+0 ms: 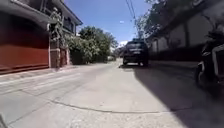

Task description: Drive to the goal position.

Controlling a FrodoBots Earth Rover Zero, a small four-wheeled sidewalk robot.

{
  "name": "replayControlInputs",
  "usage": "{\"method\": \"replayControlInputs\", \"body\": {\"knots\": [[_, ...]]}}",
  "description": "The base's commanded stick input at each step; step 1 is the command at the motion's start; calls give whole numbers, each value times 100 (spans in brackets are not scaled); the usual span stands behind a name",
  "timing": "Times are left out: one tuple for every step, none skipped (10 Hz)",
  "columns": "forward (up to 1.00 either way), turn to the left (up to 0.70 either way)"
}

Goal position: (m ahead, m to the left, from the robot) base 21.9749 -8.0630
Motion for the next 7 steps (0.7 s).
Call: {"method": "replayControlInputs", "body": {"knots": [[85, 0], [85, 0], [85, 0], [85, 0], [85, 0], [85, 0], [85, 0]]}}
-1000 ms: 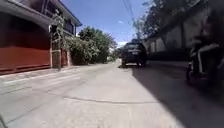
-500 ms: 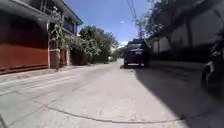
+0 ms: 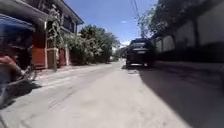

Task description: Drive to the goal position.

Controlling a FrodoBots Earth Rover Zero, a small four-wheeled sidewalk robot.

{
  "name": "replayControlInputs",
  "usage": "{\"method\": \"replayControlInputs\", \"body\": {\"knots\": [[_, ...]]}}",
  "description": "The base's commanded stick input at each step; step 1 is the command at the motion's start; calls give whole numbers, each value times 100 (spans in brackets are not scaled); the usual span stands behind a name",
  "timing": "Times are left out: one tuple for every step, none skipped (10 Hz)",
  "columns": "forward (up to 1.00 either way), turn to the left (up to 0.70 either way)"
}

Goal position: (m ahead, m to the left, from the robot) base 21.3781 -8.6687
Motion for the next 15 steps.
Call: {"method": "replayControlInputs", "body": {"knots": [[85, 0], [85, 0], [85, 0], [85, 0], [85, 0], [85, 0], [85, 0], [85, 0], [85, 3], [85, 0], [85, 0], [85, 0], [85, 0], [85, 0], [85, 3]]}}
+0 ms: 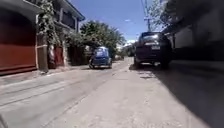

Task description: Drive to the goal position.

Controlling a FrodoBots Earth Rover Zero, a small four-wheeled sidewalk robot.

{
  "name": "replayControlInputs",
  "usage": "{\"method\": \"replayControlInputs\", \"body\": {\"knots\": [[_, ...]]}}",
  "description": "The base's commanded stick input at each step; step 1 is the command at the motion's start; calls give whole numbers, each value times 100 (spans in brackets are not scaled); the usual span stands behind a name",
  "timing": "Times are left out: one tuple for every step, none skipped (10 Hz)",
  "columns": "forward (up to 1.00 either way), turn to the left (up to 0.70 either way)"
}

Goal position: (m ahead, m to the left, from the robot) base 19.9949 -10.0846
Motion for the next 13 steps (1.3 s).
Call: {"method": "replayControlInputs", "body": {"knots": [[85, 2], [85, 0], [85, 0], [85, 0], [85, 0], [85, -18], [85, -34], [85, -34], [85, -34], [85, -34], [85, -31], [85, 0], [85, 0]]}}
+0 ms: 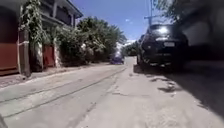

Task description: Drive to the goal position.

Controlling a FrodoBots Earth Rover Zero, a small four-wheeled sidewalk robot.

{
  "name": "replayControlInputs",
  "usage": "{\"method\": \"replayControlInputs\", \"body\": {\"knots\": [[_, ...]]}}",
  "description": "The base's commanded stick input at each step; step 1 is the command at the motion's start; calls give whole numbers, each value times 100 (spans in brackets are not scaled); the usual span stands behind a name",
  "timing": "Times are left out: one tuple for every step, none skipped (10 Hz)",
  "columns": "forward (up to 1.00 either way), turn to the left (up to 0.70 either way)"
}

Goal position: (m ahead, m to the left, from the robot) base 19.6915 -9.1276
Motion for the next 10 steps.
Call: {"method": "replayControlInputs", "body": {"knots": [[85, 0], [85, 0], [85, 0], [85, 0], [85, 3], [85, 0], [85, 0], [85, 0], [85, 0], [85, 2]]}}
